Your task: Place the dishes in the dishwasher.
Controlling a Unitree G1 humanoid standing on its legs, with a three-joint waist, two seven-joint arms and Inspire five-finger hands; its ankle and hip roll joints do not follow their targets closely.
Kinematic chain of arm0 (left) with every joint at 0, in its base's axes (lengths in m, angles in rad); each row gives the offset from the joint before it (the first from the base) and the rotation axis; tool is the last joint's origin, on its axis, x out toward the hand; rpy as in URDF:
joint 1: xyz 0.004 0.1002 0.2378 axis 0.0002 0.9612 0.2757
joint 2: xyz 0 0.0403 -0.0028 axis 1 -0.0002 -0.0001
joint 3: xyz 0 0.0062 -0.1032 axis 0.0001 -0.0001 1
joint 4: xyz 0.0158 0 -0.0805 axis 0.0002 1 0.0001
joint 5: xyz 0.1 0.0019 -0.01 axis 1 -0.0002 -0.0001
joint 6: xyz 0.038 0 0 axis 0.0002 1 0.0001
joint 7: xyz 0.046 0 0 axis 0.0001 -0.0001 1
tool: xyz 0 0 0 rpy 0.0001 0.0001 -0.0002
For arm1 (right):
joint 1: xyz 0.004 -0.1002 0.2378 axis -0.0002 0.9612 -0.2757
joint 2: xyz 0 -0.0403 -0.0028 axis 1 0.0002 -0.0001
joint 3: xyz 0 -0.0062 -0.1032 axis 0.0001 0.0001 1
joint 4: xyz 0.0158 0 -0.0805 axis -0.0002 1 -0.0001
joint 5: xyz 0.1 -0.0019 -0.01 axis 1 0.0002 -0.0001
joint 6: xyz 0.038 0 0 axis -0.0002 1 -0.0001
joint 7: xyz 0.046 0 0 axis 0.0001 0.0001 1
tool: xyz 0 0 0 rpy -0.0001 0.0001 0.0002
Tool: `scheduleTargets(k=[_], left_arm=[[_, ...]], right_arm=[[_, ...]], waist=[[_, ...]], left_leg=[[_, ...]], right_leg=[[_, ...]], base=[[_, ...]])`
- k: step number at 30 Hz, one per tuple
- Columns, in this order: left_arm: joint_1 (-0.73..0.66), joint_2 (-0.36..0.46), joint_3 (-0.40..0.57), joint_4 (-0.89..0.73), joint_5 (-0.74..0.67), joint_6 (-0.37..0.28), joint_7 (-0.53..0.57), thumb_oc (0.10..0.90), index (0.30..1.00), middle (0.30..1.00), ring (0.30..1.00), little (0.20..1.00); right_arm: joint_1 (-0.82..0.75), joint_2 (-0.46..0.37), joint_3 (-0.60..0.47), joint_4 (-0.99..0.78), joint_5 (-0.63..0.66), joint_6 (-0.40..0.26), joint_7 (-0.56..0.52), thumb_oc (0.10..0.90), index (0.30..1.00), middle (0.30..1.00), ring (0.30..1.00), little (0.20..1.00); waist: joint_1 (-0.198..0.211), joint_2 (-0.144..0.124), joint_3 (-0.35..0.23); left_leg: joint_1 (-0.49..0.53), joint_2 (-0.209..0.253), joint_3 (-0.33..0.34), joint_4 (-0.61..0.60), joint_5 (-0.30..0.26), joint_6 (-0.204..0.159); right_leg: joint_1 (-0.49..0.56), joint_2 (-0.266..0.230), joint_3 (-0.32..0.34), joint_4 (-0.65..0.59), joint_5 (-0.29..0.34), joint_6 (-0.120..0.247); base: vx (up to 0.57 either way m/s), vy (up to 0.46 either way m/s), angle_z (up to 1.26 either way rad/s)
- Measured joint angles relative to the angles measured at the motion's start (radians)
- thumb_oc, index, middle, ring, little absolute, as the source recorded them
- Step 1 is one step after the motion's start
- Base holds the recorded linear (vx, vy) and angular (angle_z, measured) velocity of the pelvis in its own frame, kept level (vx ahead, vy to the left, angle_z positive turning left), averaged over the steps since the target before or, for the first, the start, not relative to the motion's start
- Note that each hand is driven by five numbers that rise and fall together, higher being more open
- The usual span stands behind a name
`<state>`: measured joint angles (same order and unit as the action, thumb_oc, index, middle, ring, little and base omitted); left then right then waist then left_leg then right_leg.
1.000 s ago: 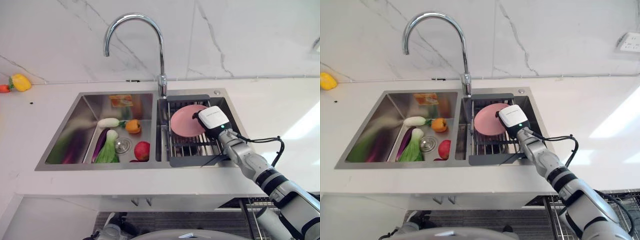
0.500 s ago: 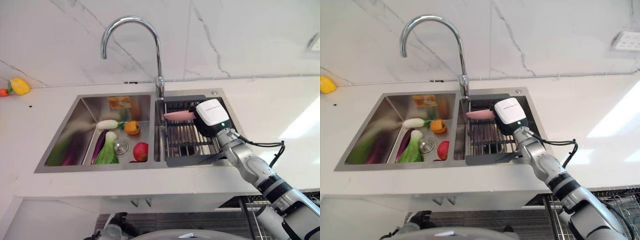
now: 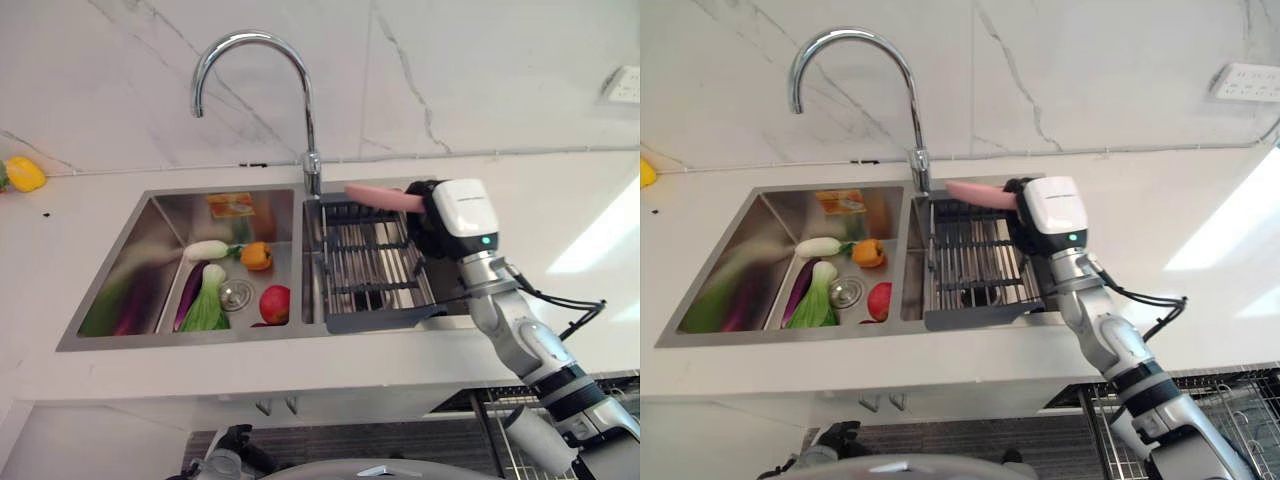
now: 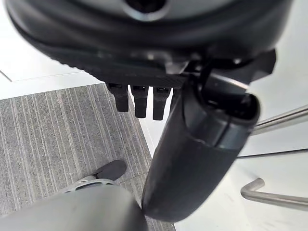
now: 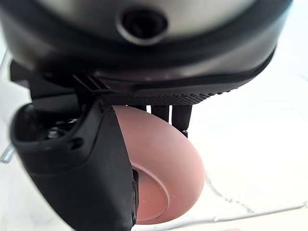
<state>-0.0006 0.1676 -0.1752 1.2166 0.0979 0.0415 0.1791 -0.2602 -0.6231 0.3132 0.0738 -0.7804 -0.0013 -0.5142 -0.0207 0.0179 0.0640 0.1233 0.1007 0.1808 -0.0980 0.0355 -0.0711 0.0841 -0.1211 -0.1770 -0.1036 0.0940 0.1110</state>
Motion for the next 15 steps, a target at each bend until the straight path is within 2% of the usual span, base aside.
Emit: scheduleTargets(k=[2,6,7,9,13,15], left_arm=[[0.005,0.001,0.002,-0.01,0.001,0.004,0.0,0.8,0.9,0.9,0.9,0.9],[0.018,0.006,0.005,-0.015,0.006,0.007,0.002,0.8,0.9,0.9,0.9,0.9],[0.02,0.004,0.007,-0.017,0.022,0.008,0.0,0.8,0.9,0.9,0.9,0.9],[0.025,0.005,0.009,-0.017,0.021,0.007,0.003,0.8,0.9,0.9,0.9,0.9],[0.023,0.002,0.008,-0.018,0.032,0.011,-0.005,0.8,0.9,0.9,0.9,0.9],[0.023,0.002,0.005,-0.017,0.032,0.012,-0.006,0.8,0.9,0.9,0.9,0.9]], right_arm=[[0.032,0.0,-0.047,-0.028,0.002,0.002,-0.007,0.4,0.3,0.3,0.3,0.3],[0.071,-0.004,-0.131,-0.064,0.038,0.022,-0.053,0.4,0.3,0.3,0.3,0.3],[0.16,-0.006,-0.219,-0.139,0.038,0.02,-0.06,0.4,0.3,0.3,0.3,0.3],[0.175,-0.007,-0.241,-0.157,0.039,0.021,-0.086,0.4,0.3,0.3,0.3,0.3],[0.306,-0.031,-0.395,-0.246,0.037,0.023,-0.123,0.4,0.3,0.3,0.3,0.3],[0.344,-0.042,-0.467,-0.256,0.037,0.036,-0.148,0.4,0.3,0.3,0.3,0.3]], waist=[[-0.001,-0.002,0.001],[-0.035,-0.005,0.003],[-0.03,-0.005,0.004],[-0.044,-0.003,0.005],[-0.064,0.0,0.009],[-0.091,-0.002,0.01]], left_leg=[[0.0,0.0,0.0,0.0,0.0,0.0],[0.006,0.002,0.01,0.0,-0.002,-0.003],[0.007,0.004,0.012,-0.001,-0.004,-0.006],[0.012,0.005,0.026,0.0,-0.006,-0.008],[0.016,0.004,0.053,0.0,-0.013,-0.009],[0.016,0.004,0.063,0.0,-0.015,-0.008]], right_leg=[[0.0,0.0,0.0,0.0,0.0,0.0],[-0.001,0.001,0.012,0.0,0.0,0.0],[0.0,0.003,0.013,0.0,-0.001,0.0],[-0.004,0.004,0.026,-0.001,-0.001,0.0],[-0.02,0.011,0.052,0.0,0.001,-0.001],[-0.027,0.013,0.065,0.0,0.005,-0.002]], base=[[0.0,0.0,0.0],[0.0,-0.004,-0.07],[0.0,0.019,-0.11],[0.0,0.027,-0.19],[-0.01,0.039,-0.2],[-0.02,0.062,-0.17]])
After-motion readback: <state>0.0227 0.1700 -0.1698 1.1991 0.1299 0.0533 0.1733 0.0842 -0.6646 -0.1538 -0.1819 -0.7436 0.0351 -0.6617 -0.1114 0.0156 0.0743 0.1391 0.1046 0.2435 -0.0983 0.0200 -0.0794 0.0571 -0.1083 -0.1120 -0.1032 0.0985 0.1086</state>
